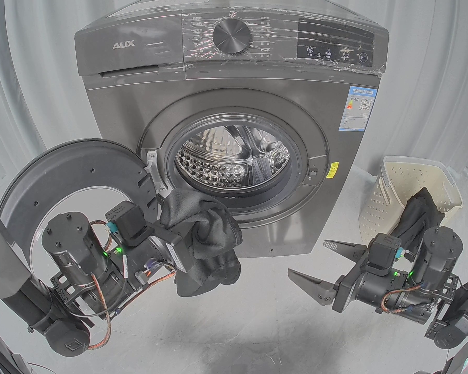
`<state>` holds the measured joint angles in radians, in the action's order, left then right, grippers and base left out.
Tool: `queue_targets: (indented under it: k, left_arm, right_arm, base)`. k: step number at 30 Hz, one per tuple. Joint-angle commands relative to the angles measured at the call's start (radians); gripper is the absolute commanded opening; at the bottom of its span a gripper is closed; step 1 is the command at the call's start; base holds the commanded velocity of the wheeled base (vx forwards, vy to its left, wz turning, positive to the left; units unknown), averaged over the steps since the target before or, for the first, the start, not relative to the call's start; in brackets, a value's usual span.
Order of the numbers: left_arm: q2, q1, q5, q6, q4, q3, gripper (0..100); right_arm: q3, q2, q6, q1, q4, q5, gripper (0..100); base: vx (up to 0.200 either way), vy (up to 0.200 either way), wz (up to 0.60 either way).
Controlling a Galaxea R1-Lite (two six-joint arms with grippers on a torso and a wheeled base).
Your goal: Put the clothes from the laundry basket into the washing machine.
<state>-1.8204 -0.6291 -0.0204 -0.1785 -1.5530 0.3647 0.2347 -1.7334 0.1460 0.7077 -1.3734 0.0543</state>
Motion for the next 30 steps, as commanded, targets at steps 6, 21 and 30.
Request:
queue_targets:
  k: [6, 21, 30]
  left_arm:
    - [-0.031, -0.053, -0.110, 0.008, -0.001, -0.018, 0]
    - [-0.056, -0.047, -0.188, 0.076, 0.001, -0.015, 0]
    - [-0.105, -0.047, -0.191, 0.076, -0.001, -0.006, 0]
  right_arm:
    - [0.051, -0.071, -0.006, -0.070, -0.027, -0.122, 100]
    - [0.054, -0.064, -0.008, -0.116, -0.013, -0.168, 100]
    - [0.055, -0.067, -0.006, -0.099, -0.016, -0.168, 100]
  base:
    - [0.000, 0.000, 0.00]
    - [0.000, 0.000, 0.00]
    - [0.156, 0.000, 0.00]
